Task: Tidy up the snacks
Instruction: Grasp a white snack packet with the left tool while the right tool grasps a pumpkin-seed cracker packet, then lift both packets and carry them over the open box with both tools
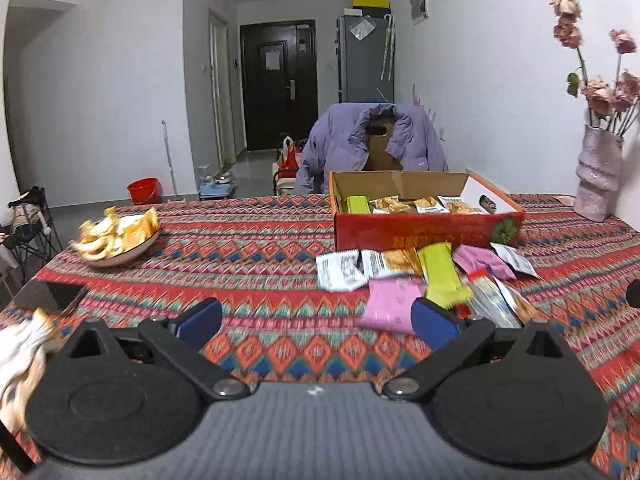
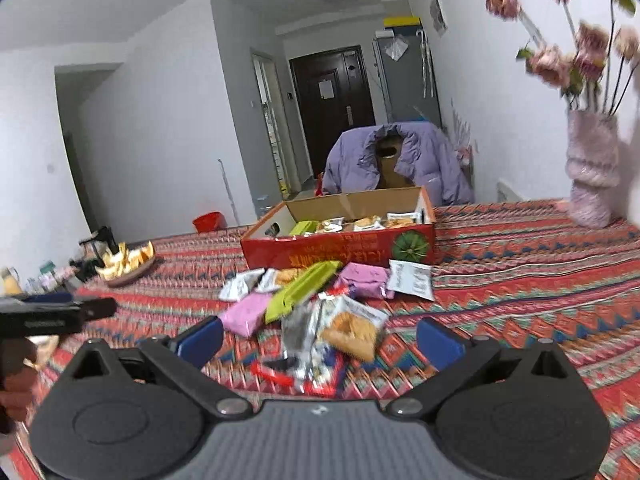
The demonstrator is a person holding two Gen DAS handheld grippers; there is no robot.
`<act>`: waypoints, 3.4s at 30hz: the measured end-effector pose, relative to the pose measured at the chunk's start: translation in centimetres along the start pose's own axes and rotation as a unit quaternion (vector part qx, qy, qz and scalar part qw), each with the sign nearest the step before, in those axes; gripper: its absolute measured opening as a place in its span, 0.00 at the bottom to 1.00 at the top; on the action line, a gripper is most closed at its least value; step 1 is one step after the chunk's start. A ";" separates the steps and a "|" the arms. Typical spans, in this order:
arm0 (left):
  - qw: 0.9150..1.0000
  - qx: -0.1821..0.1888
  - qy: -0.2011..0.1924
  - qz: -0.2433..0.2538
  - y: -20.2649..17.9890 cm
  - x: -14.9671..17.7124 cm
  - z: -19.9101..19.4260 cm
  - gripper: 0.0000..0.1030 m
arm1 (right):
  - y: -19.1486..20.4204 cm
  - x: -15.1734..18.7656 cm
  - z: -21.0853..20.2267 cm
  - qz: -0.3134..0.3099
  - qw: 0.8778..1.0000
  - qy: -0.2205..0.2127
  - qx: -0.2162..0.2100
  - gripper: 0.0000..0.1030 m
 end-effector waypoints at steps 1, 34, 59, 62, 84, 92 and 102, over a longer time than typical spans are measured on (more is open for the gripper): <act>1.000 0.002 0.000 0.002 0.2 -0.6 1.2 1.00 | -0.1 -0.4 1.1 0.010 1.000 0.007 -0.003 0.99; 0.994 0.005 0.093 -0.057 3.9 -0.8 23.5 0.45 | -1.7 2.7 16.4 0.075 0.992 0.105 0.000 0.50; 0.996 -0.011 0.002 -0.083 -0.1 2.6 -3.2 0.46 | 0.8 3.2 1.2 0.000 0.999 0.034 -0.020 0.50; 0.997 -0.005 -0.001 -0.082 -0.5 2.3 -3.4 0.46 | 0.7 3.0 0.4 -0.001 0.999 0.027 -0.021 0.50; 0.997 0.057 -0.008 -0.059 -1.0 -12.9 13.5 0.46 | -2.3 -13.0 11.9 0.021 0.995 0.003 -0.093 0.50; 0.995 0.065 0.040 -0.071 -0.6 -16.0 25.9 0.46 | -1.5 -18.9 28.2 0.046 0.993 0.074 -0.082 0.50; 0.991 0.072 0.104 -0.050 -3.4 -14.7 36.8 0.46 | -0.1 -17.8 43.3 -0.053 0.986 0.143 0.074 0.51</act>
Point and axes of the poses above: each gripper's, at about its wrist camera, not at the fingertips, and z roughly the way its jaws point, y to its left, x to its underside, the point moved 6 cm from there along z, roughly the way its jaws point, and after that the axes turned 10 degrees about x, right-handed, at the moved point
